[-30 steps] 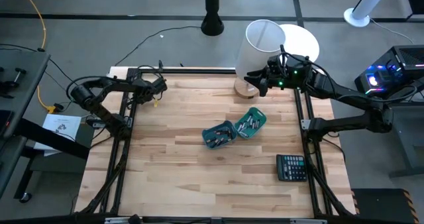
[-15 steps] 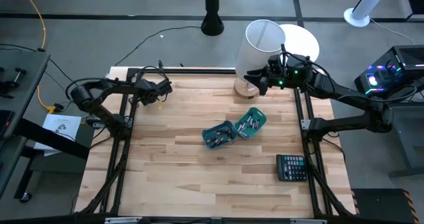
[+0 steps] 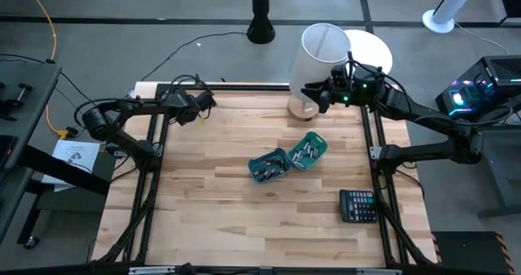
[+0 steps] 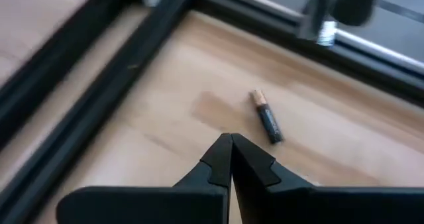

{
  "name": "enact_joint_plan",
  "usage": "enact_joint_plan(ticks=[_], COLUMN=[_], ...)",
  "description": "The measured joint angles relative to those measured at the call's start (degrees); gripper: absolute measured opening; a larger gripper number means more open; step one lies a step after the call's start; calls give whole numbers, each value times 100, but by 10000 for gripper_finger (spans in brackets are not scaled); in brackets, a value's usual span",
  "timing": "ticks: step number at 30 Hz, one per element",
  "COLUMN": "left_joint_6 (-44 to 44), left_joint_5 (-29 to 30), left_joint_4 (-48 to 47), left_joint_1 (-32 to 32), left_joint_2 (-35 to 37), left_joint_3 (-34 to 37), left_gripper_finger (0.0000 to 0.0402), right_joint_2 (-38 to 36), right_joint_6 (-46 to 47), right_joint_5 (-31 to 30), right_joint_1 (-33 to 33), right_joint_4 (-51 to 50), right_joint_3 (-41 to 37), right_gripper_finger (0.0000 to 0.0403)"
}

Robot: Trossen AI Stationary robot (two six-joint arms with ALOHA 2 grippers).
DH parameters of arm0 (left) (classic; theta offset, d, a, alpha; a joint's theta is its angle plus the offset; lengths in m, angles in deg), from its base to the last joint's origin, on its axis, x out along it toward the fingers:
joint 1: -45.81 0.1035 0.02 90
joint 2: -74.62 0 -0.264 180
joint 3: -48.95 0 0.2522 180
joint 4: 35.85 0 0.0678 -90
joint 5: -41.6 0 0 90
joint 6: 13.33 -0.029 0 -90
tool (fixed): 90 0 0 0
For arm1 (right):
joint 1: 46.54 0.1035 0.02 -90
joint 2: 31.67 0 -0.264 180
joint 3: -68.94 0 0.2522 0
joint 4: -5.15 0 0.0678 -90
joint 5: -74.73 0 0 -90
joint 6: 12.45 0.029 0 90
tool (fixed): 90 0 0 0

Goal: Sort batteries
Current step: Put the black battery into the blue bin

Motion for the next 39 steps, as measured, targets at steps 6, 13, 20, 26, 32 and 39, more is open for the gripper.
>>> enact_joint_plan(ticks=[6,13,20,26,32,39], left_joint_6=[-1144,-1757,-2086,-1559,-951,-888], left_joint_5=[-844,-1424,-2086,-2693,-2761,-2556], left_joint_4=[1215,1768,1769,1902,2733,2425], left_joint_1=[491,909,1150,1098,850,1021], left_joint_2=[0,0,0,0,-2,-2], left_joint_3=[-106,-106,-106,-106,-106,-109], left_gripper_finger=[17,81,159,185,187,186], right_joint_2=[0,0,0,0,0,0], right_joint_6=[-9,-155,-329,-384,-384,-413], right_joint_5=[42,97,116,116,140,344], right_joint_1=[-49,-49,-49,-49,-49,-47], right_joint_4=[0,-2,-4,-4,-4,-4], right_joint_3=[0,0,0,0,0,0], right_gripper_finger=[172,172,172,172,172,172])
